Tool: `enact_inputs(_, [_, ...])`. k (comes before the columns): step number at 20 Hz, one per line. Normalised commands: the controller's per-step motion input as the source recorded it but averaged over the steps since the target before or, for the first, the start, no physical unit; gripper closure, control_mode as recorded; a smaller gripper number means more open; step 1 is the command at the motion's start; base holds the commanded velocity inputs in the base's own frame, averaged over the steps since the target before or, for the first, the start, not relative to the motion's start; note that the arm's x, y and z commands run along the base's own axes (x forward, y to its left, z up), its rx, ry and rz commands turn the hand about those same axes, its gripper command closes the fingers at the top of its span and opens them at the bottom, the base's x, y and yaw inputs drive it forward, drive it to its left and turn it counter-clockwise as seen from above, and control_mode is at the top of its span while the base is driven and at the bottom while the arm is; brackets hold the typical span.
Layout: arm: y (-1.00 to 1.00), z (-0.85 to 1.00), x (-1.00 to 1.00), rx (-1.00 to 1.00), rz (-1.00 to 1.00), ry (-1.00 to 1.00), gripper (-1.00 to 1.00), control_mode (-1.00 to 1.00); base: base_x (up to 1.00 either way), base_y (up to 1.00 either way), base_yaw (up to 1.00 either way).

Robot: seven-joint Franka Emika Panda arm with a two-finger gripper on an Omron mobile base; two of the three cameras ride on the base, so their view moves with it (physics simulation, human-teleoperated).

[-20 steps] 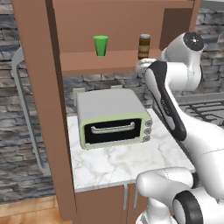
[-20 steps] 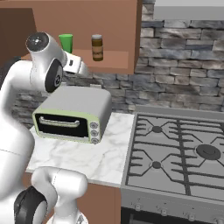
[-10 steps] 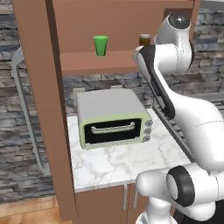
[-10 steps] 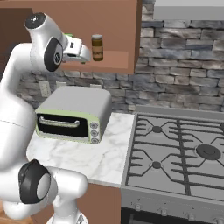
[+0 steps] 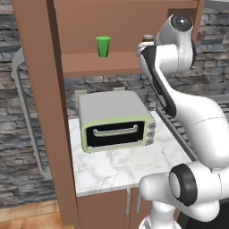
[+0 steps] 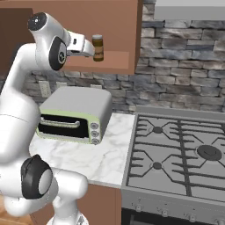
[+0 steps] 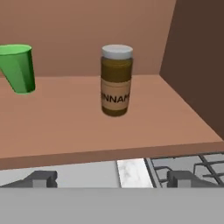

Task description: Take the cinnamon bottle from the cabinet and place it on the dining table, next to the plate with the cupcake. Then take the chocolate from the dining counter and place it on the cupcake plate.

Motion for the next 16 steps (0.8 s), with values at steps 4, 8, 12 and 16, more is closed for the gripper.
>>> enact_inputs(4, [-0.17, 0.0, 0.06, 0.0, 0.04, -0.1, -1.0, -1.0, 0.0, 0.0, 0.0])
enact_inputs(8, [-0.18, 0.0, 0.05, 0.0, 0.07, 0.0, -1.0, -1.0, 0.0, 0.0, 0.0])
enact_inputs(12, [-0.14, 0.07, 0.24, 0.0, 0.09, 0.06, -1.0, -1.0, 0.0, 0.0, 0.0])
enact_inputs(16, [-0.01, 0.0, 0.3, 0.0, 0.06, 0.01, -1.0, -1.0, 0.0, 0.0, 0.0])
